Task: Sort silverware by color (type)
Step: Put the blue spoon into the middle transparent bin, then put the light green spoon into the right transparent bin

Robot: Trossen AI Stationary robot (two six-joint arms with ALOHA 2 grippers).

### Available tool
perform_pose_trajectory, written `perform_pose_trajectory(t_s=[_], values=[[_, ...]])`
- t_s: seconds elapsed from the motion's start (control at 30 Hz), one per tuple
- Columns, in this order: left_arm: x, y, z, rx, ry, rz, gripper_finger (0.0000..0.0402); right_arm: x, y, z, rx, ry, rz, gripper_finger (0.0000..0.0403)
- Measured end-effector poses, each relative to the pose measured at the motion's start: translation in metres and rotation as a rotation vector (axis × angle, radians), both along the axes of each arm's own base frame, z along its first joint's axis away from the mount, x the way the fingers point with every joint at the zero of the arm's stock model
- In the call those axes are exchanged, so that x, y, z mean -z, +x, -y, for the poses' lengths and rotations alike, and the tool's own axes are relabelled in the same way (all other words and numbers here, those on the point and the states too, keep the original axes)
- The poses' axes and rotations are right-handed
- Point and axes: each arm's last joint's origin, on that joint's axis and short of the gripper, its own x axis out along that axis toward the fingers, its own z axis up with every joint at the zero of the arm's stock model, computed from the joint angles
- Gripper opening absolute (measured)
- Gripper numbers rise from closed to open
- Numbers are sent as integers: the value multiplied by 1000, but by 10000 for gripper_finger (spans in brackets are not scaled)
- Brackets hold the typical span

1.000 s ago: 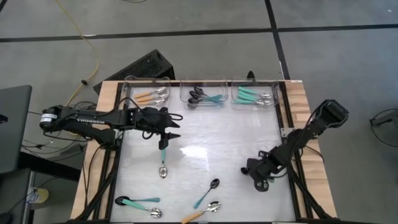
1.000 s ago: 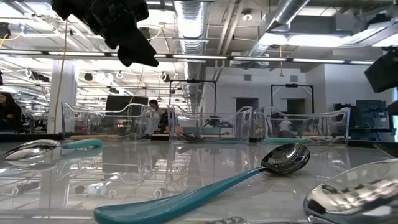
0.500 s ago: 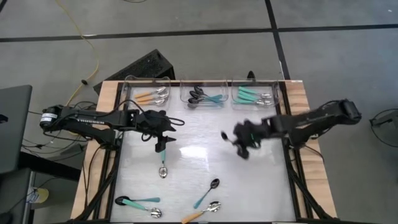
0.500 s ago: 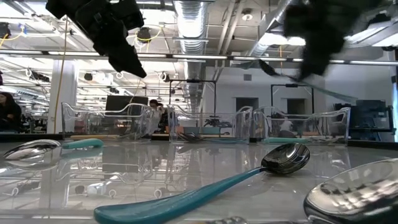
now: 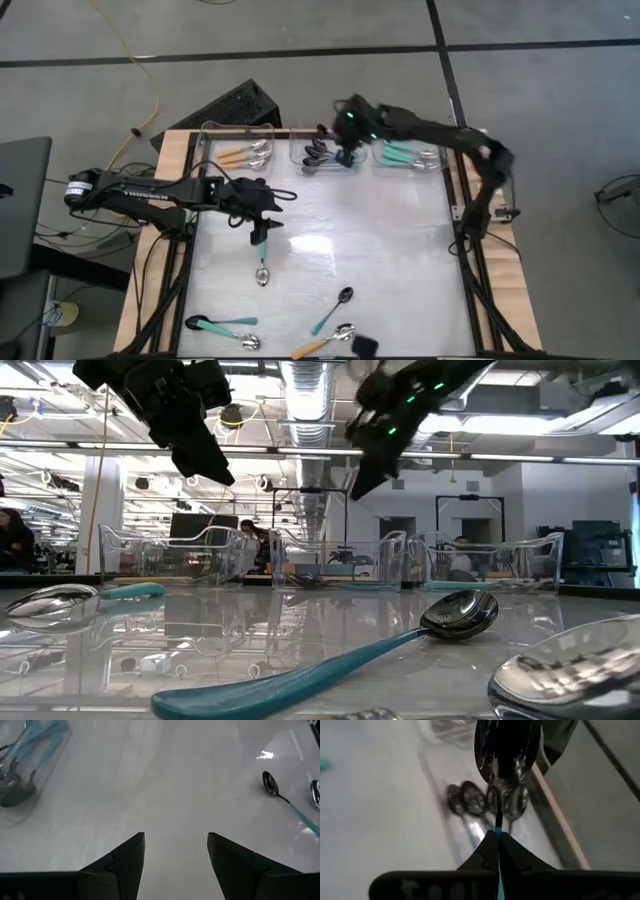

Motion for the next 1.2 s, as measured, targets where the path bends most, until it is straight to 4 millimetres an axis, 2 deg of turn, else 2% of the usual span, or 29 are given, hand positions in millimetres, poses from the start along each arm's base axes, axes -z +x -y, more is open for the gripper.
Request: perform_pose_trajectory(t_s=[0.07, 0.17, 0.33, 0.53, 0.7, 0.8, 0.93, 1.07, 1.2], values=[[0, 0, 2, 2, -10, 0, 200, 4, 15, 20, 1, -3, -36, 19], [0, 0, 6, 1, -27, 0, 200, 17, 35, 39, -27, 9, -115, 19], [2, -1, 11, -18, -25, -20, 200, 38, 58, 56, -44, 42, -198, 35], [4, -4, 13, -61, -46, -58, 200, 66, 64, 60, -51, 113, -317, 70], [7, -7, 13, -87, -54, -90, 200, 69, 62, 62, -44, 129, -346, 86], [8, -8, 13, -77, -58, -113, 200, 62, 58, 61, -53, 124, -352, 97], [11, -12, 15, 33, -55, -168, 200, 32, 43, 51, -53, 132, -349, 106], [16, -18, 21, 281, 1, -241, 200, 1, 23, 28, -55, 218, -391, 107], [25, -20, 33, 578, 131, -300, 200, -34, 3, -3, -129, 338, -358, 107]])
